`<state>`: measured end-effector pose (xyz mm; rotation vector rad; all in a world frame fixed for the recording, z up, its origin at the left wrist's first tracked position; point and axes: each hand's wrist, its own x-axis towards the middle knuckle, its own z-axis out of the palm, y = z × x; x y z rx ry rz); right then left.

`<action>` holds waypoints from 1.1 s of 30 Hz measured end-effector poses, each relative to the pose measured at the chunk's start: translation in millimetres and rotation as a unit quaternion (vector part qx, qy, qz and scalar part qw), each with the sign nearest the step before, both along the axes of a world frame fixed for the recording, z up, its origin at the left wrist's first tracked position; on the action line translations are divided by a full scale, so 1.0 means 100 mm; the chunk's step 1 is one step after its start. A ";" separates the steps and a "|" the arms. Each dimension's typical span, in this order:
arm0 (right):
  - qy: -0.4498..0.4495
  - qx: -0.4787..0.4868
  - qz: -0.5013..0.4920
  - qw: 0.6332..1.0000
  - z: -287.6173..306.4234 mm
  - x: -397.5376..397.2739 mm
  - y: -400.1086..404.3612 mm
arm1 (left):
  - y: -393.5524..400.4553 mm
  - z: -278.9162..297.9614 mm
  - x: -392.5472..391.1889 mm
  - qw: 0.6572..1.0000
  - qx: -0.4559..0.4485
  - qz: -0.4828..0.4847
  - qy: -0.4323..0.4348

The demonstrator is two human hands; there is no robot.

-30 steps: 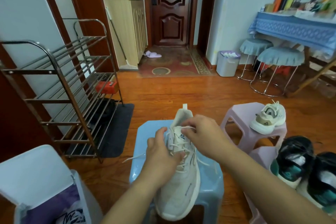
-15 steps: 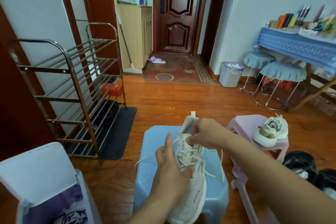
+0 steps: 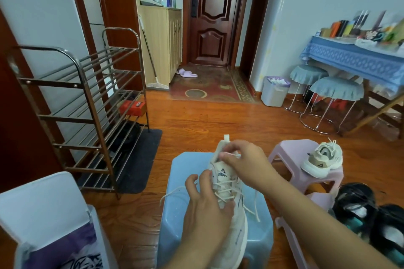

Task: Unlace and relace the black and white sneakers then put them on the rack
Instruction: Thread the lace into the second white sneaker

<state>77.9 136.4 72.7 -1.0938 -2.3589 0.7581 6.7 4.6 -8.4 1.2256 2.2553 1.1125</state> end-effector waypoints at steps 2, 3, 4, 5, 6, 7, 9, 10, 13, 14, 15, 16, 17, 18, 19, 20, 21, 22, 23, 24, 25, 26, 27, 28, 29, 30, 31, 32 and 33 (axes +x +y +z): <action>0.054 0.046 0.011 0.997 -0.08 0.15 -0.14 | -0.03 0.04 -0.01 0.999 0.005 -0.011 0.035; 0.056 0.065 0.031 0.996 -0.17 0.24 -0.21 | -0.04 0.06 -0.01 0.998 0.006 -0.015 0.056; 0.050 0.084 0.050 0.994 -0.28 0.30 -0.26 | -0.04 0.08 -0.03 0.996 0.011 -0.017 0.082; 0.037 0.097 0.058 0.993 -0.41 0.36 -0.28 | -0.02 0.10 -0.04 0.993 0.016 -0.021 0.112; 0.021 0.111 0.055 0.992 -0.52 0.39 -0.29 | 0.00 0.10 -0.06 0.989 0.018 -0.028 0.145; 0.003 0.130 0.044 0.991 -0.60 0.40 -0.28 | 0.01 0.12 -0.09 0.985 0.016 -0.035 0.170; -0.016 0.160 0.026 0.987 -0.68 0.36 -0.28 | 0.03 0.17 -0.12 0.985 -0.003 -0.031 0.171; -0.021 0.167 0.024 0.985 -0.69 0.35 -0.28 | 0.03 0.18 -0.12 0.986 -0.020 -0.024 0.166; -0.055 0.192 0.001 0.980 -0.69 0.42 -0.22 | 0.00 0.18 -0.16 0.977 -0.049 0.000 0.209; -0.066 0.190 -0.016 0.979 -0.67 0.46 -0.18 | 0.01 0.17 -0.17 0.976 -0.033 0.006 0.216; -0.069 0.176 -0.032 0.981 -0.66 0.49 -0.17 | 0.00 0.16 -0.17 0.977 -0.022 0.005 0.212; -0.051 0.162 -0.041 0.985 -0.63 0.51 -0.16 | 0.00 0.15 -0.17 0.979 -0.015 -0.005 0.202; -0.019 0.156 -0.042 0.987 -0.61 0.52 -0.18 | 0.00 0.13 -0.16 0.982 -0.011 -0.017 0.186; 0.024 0.155 -0.045 0.987 -0.59 0.51 -0.21 | 0.00 0.11 -0.17 0.985 -0.004 -0.026 0.171; 0.060 0.141 -0.058 0.987 -0.57 0.49 -0.26 | 0.01 0.10 -0.18 0.988 0.011 -0.027 0.154; 0.085 0.108 -0.080 0.987 -0.55 0.47 -0.31 | 0.01 0.09 -0.18 0.990 0.030 -0.022 0.136; 0.093 0.054 -0.105 0.989 -0.54 0.44 -0.36 | 0.02 0.10 -0.17 0.992 0.048 -0.014 0.119; 0.080 -0.008 -0.127 0.989 -0.55 0.42 -0.39 | 0.03 0.10 -0.16 0.993 0.063 -0.006 0.101; 0.056 -0.057 -0.142 0.987 -0.58 0.39 -0.42 | 0.04 0.10 -0.14 0.994 0.073 0.004 0.082; 0.030 -0.087 -0.147 0.985 -0.61 0.37 -0.45 | 0.05 0.10 -0.13 0.995 0.077 0.019 0.063; 0.015 -0.109 -0.148 0.983 -0.63 0.34 -0.47 | 0.06 0.11 -0.12 0.996 0.072 0.035 0.044; 0.003 -0.126 -0.148 0.981 -0.62 0.32 -0.48 | 0.08 0.11 -0.12 0.996 0.062 0.051 0.024; -0.010 -0.137 -0.147 0.980 -0.62 0.31 -0.48 | 0.11 0.12 -0.14 0.997 0.049 0.064 0.007; -0.029 -0.142 -0.144 0.979 -0.61 0.31 -0.48 | 0.11 0.12 -0.16 0.996 0.037 0.075 -0.007; -0.046 -0.142 -0.141 0.979 -0.59 0.32 -0.47 | 0.13 0.13 -0.18 0.996 0.027 0.083 -0.013; -0.063 -0.137 -0.135 0.979 -0.57 0.32 -0.47 | 0.13 0.14 -0.20 0.996 0.019 0.087 -0.011; -0.074 -0.130 -0.130 0.980 -0.55 0.33 -0.48 | 0.12 0.15 -0.20 0.996 0.014 0.087 -0.005; -0.080 -0.123 -0.129 0.981 -0.54 0.33 -0.50 | 0.11 0.16 -0.19 0.997 0.013 0.081 0.004; -0.079 -0.110 -0.128 0.982 -0.53 0.32 -0.51 | 0.10 0.17 -0.17 0.997 0.015 0.075 0.018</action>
